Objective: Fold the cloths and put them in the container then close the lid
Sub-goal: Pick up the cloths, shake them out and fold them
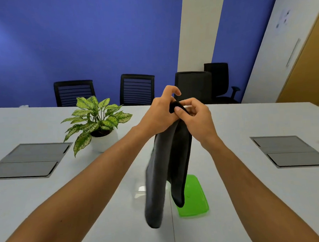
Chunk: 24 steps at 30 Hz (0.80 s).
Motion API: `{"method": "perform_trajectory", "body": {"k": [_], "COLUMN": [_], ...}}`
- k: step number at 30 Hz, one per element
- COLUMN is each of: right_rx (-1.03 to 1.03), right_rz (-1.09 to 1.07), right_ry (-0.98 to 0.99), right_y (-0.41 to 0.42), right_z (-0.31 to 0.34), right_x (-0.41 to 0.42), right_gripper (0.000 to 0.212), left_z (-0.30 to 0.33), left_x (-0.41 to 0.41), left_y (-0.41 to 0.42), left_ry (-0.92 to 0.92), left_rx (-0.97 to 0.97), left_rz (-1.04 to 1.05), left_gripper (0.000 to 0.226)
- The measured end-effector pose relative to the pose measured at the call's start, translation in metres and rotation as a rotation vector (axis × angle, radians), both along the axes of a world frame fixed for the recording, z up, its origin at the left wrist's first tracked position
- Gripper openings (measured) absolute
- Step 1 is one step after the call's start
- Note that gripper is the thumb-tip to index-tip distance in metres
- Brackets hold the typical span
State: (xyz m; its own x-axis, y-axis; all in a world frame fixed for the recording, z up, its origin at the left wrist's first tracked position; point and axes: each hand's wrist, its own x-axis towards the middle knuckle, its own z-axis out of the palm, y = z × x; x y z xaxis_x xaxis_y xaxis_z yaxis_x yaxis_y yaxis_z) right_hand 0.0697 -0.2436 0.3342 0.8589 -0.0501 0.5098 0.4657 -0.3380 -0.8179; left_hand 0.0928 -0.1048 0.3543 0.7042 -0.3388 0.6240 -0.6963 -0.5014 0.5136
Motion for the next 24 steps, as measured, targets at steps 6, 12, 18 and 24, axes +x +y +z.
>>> {"method": "perform_trajectory", "body": {"k": [6, 12, 18, 24], "right_rx": [-0.08, 0.07, 0.138, 0.156], "right_rz": [-0.081, -0.132, -0.267, -0.313], "right_ry": [-0.077, -0.125, -0.067, -0.006], "right_y": [0.011, 0.002, -0.049, -0.095], "right_z": [-0.003, 0.006, 0.012, 0.007], "right_x": [0.008, 0.019, 0.04, 0.047], "right_gripper": [0.009, 0.005, 0.007, 0.02], "left_z": [-0.01, -0.033, -0.073, -0.078], "left_x": [0.0, 0.005, 0.015, 0.029], "left_y": [0.005, 0.017, 0.061, 0.114], "left_ry": [0.066, 0.289, 0.379, 0.387], "left_rx": [-0.097, -0.066, -0.046, 0.014], "left_rz": [0.056, 0.035, 0.078, 0.222], "left_gripper": [0.055, 0.032, 0.027, 0.021]}}
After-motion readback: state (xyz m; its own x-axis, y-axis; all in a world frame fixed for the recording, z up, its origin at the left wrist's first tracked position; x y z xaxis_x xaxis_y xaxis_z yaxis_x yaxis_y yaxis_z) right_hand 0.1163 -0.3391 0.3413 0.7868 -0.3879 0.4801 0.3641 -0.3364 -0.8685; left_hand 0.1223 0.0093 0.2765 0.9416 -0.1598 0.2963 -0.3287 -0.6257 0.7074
